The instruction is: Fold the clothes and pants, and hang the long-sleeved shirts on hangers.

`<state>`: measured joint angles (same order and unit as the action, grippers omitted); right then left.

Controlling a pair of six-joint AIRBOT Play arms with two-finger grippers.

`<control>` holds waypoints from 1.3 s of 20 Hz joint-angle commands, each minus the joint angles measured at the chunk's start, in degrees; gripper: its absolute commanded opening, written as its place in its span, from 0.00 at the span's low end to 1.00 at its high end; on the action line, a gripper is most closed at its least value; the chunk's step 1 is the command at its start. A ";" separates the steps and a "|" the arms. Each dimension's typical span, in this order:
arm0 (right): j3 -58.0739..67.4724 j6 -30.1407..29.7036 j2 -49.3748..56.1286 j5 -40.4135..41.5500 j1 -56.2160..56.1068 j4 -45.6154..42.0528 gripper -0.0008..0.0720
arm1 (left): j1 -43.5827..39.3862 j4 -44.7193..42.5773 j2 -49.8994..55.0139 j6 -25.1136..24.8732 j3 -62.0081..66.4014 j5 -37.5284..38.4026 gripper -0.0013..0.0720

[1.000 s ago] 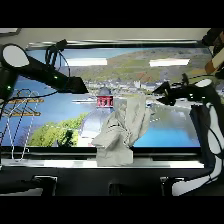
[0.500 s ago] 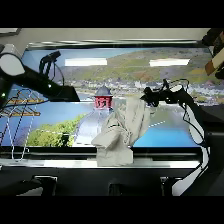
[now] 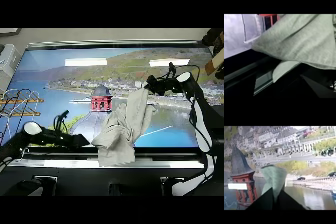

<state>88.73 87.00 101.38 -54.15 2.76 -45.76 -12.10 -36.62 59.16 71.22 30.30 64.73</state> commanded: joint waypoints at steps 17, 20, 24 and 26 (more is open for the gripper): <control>0.31 3.89 -8.87 -5.55 -0.04 -3.58 0.06 | -16.48 21.70 20.22 -24.92 -1.60 -11.45 0.81; 0.31 3.91 -9.94 -5.79 -0.04 -4.70 0.06 | -17.07 21.66 22.95 -24.98 2.47 -9.09 0.04; 1.07 3.80 -13.79 -5.38 -0.04 -9.35 0.06 | -11.47 21.62 17.33 -23.15 8.87 -1.92 0.04; 3.98 2.82 -17.31 -5.29 -0.04 -15.67 0.06 | -3.85 20.48 10.71 -19.34 16.24 -1.62 0.04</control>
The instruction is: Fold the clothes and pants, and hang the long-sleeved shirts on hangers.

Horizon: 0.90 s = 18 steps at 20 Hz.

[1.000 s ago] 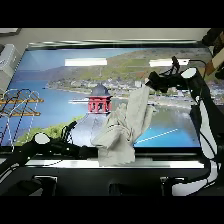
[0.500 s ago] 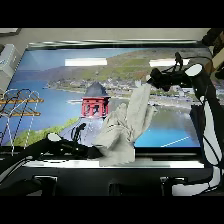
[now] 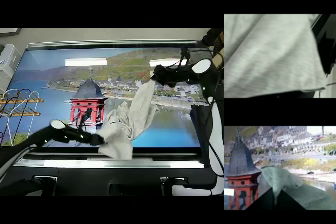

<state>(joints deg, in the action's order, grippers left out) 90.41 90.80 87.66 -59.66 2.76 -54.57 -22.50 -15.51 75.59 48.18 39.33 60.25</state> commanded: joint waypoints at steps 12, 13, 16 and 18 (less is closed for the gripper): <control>24.74 -4.68 -38.05 11.89 -0.04 -16.35 0.06 | 42.99 -22.58 -20.98 34.93 86.58 -0.92 0.04; 24.74 -4.61 -40.57 12.02 -0.04 -15.30 0.06 | 43.78 -25.14 -23.43 37.57 85.90 -2.47 0.04; 24.74 -1.05 -44.28 12.83 -0.04 -15.04 0.06 | 44.68 -32.76 -28.24 43.39 82.49 -4.31 0.04; 24.72 -0.11 -42.58 13.51 -0.04 -15.30 0.06 | 44.68 -33.53 -28.39 43.36 79.97 -3.26 0.04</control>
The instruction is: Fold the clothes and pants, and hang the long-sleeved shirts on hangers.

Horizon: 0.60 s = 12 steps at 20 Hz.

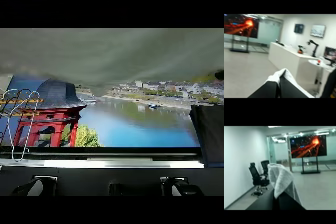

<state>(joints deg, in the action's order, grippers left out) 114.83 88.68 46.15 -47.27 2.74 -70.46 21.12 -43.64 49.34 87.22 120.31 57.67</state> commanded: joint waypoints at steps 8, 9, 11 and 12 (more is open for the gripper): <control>0.26 14.95 34.23 -21.51 -0.04 -1.01 0.06 | -3.30 -5.92 23.04 -6.23 -12.92 9.51 0.04; 0.24 15.56 39.74 -22.14 -0.31 -0.83 0.06 | -5.29 -6.73 28.52 -7.41 -12.92 7.63 0.04; 0.26 15.65 49.07 -21.29 -1.25 -0.79 0.06 | -9.62 -8.22 40.11 -9.55 -12.61 2.97 0.04; 0.26 15.67 53.64 -19.87 -1.99 -0.74 0.06 | -11.74 -8.55 46.01 -9.55 -11.82 1.20 0.04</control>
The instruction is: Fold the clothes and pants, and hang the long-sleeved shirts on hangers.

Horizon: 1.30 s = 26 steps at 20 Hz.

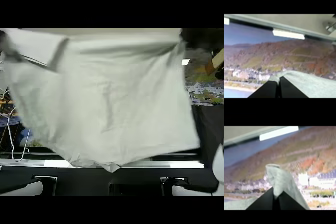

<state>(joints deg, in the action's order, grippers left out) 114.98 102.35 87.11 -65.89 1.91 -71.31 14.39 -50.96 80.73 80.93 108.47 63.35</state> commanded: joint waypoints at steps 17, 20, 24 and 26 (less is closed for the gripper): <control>0.11 -3.32 19.19 -4.44 5.29 1.49 0.93 | -6.95 -5.84 28.41 3.04 8.96 3.32 1.00; -0.72 -16.37 14.16 -23.17 13.70 2.27 0.79 | -1.90 -5.88 18.91 1.29 2.67 12.37 1.00; -21.09 -22.03 3.82 -22.73 27.52 9.94 0.79 | 3.41 -5.42 0.90 0.59 -22.73 14.47 1.00; -33.51 -24.30 0.70 -22.01 32.89 11.34 0.80 | 5.99 -2.89 -10.34 0.39 -39.60 10.93 1.00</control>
<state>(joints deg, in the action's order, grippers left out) 95.72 84.01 93.19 -85.12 26.76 -64.01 16.73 -56.21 83.61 82.24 87.50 74.46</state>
